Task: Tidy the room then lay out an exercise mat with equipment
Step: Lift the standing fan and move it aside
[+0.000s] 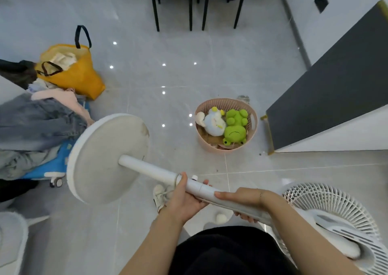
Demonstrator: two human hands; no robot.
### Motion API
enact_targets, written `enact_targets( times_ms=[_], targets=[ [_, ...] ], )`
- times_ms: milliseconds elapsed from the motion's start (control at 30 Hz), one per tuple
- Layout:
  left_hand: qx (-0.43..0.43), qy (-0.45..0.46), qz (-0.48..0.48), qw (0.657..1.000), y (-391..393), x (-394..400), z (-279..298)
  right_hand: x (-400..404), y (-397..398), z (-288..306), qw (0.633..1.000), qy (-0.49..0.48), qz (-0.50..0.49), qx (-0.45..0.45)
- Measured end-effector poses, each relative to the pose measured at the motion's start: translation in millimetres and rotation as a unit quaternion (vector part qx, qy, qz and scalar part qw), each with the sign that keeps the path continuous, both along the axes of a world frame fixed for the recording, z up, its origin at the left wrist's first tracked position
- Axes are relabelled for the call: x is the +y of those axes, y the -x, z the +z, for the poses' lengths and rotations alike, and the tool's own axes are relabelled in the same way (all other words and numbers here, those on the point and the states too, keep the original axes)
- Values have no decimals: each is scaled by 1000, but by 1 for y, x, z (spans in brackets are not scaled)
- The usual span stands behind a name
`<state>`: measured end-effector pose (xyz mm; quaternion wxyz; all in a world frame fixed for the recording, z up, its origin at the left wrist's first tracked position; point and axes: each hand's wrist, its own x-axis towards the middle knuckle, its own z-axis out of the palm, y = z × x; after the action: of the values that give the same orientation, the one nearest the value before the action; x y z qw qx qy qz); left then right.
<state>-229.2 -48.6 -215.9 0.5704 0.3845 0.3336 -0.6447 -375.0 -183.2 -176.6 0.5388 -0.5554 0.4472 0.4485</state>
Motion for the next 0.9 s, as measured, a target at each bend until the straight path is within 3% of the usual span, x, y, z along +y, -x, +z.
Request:
enact_targets(
  times_ms=[233, 533, 633, 767, 900],
  targets=[
    [26, 8, -189, 982, -130, -36, -1, -12, -113, 0, 996, 27, -86, 6],
    [5, -85, -292, 953, -207, -141, -32, -60, -169, -41, 965, -51, -256, 18],
    [-47, -127, -342, 930, -219, -177, -56, -76, -178, -69, 950, -77, -299, 36],
    [-40, -151, -402, 902, -241, -211, -95, -88, -201, -105, 922, -102, -367, 62],
    [-70, -170, -490, 852, -263, -232, -139, -104, -229, -144, 885, -172, -413, 130]
  ],
)
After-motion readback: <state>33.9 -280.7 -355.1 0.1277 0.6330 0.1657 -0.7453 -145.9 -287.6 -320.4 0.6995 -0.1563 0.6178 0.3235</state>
